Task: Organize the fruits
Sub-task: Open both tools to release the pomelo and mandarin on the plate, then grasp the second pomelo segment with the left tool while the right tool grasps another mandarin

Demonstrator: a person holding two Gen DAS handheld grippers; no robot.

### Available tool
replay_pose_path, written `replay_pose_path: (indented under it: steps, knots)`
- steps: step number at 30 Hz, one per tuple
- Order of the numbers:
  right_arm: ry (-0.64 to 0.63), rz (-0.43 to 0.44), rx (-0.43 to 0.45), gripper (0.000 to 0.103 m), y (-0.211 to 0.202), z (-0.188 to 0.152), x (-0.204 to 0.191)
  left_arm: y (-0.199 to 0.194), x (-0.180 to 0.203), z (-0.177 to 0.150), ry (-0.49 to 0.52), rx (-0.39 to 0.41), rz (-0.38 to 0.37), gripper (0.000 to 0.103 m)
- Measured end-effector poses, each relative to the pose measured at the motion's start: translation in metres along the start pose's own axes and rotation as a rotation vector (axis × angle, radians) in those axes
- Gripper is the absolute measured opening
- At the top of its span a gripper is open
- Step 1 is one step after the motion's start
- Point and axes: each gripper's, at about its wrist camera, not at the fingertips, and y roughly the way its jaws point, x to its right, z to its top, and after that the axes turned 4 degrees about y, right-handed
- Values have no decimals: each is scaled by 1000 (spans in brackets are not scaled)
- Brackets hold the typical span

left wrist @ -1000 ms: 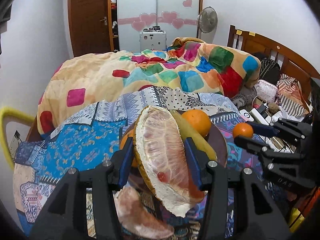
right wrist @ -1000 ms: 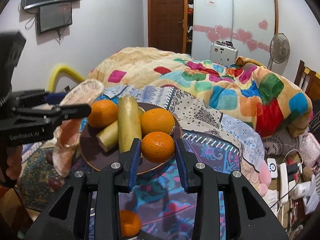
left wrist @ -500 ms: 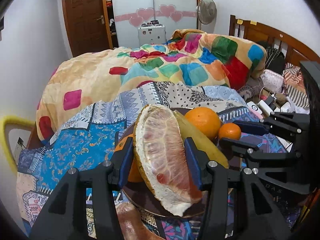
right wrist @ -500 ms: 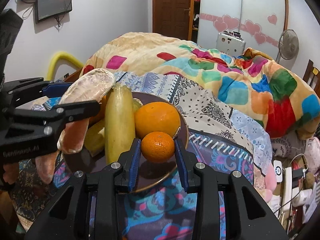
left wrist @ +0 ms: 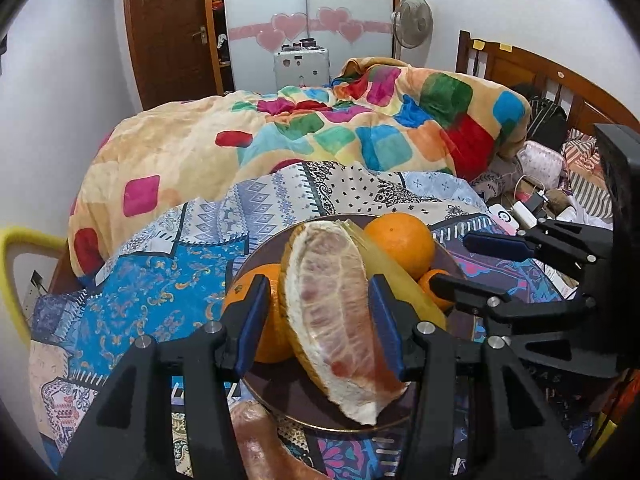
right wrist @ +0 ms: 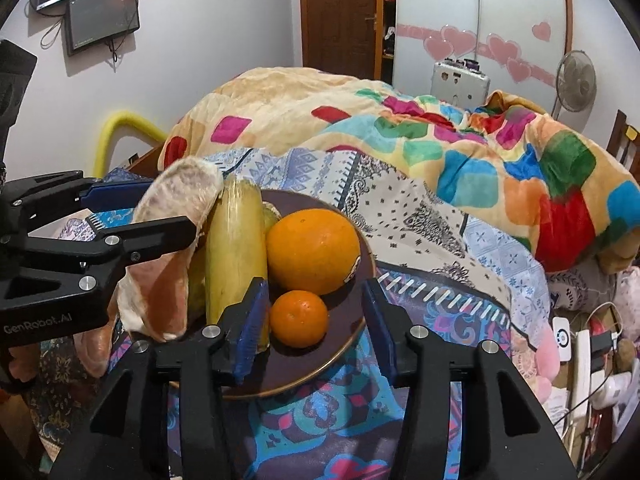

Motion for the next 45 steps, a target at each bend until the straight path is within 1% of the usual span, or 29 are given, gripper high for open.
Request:
replay_pose_path:
  steps: [5,9,18,23,27,32,39,45]
  knots:
    - [17,0,22,45,-13,1,2,-9,-2,-4,-20,0,-12,51]
    - [15,-15,51,45,-29,-1,-2,-20,-1,-9,-23,3,-7,51]
    - [4,-4,95,45,-71,-15,-19,-61,-4,-29,-44,16,5,51]
    - [5,8,114,45,-89,-26,-28,-85,-10,-46,-67,20,17,61]
    - [5,2,114,45,-95,-38,-32,-93,-13,-61,-73,4,28,65]
    - [21,12,82,45,-92,-54,-32,-87,-17,-82,-68,-49,40,72]
    - [45,16,31,45,-79,-74,-28,-56,-31,-97,-93,-124,72,72]
    - [55,20,-2,45,-70,-84,-26,-28,-36,-102,-113,-174,68,72]
